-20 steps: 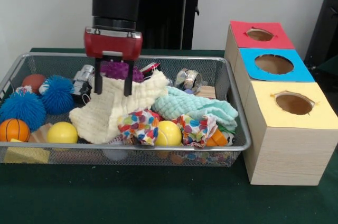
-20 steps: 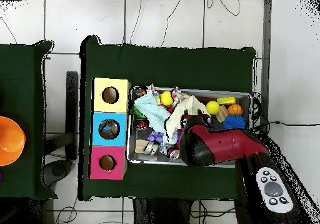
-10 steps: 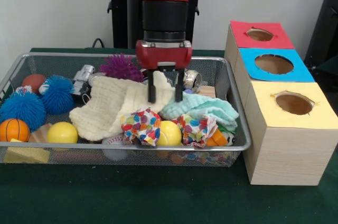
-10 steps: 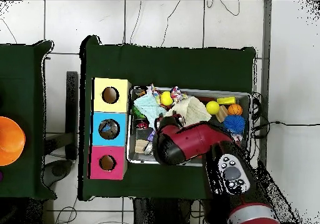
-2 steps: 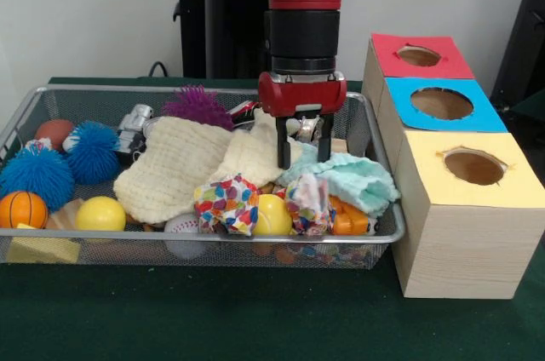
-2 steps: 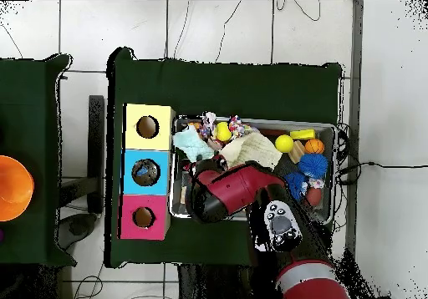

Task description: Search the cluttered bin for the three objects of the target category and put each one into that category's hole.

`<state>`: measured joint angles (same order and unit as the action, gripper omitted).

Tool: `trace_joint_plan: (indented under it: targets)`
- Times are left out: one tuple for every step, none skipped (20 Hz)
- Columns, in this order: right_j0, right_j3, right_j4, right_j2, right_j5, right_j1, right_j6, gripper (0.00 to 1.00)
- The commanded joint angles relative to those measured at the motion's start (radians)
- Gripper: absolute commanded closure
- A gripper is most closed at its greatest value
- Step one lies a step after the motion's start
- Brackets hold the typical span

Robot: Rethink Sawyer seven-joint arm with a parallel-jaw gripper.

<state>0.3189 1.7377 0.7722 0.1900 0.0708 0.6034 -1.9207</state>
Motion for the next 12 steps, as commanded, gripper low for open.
trace_joint_plan:
  targets:
    - [-0.048, -0.103, 0.066, -0.133, -0.109, -0.167, -0.091, 0.0]
    - [-0.04, -0.101, 0.062, -0.127, -0.096, -0.162, -0.08, 0.0]
    - [-0.029, -0.086, 0.058, -0.119, -0.086, -0.147, -0.067, 0.0]
    - [-0.017, -0.08, 0.053, -0.108, -0.066, -0.135, -0.052, 0.0]
    - [-0.01, -0.068, 0.049, -0.105, -0.056, -0.117, -0.042, 0.0]
    - [0.004, -0.064, 0.046, -0.093, -0.035, -0.106, -0.026, 0.0]
    - [0.016, -0.054, 0.045, -0.086, -0.018, -0.088, -0.011, 0.0]
    - [0.037, -0.047, 0.045, -0.069, 0.004, -0.075, 0.007, 0.0]
    - [0.055, -0.035, 0.043, -0.055, 0.024, -0.059, 0.025, 0.0]
    - [0.073, -0.025, 0.039, -0.037, 0.046, -0.045, 0.041, 0.0]
    - [0.089, -0.01, 0.034, -0.022, 0.066, -0.032, 0.054, 0.0]
    - [0.102, 0.001, 0.024, -0.007, 0.089, -0.02, 0.067, 0.0]
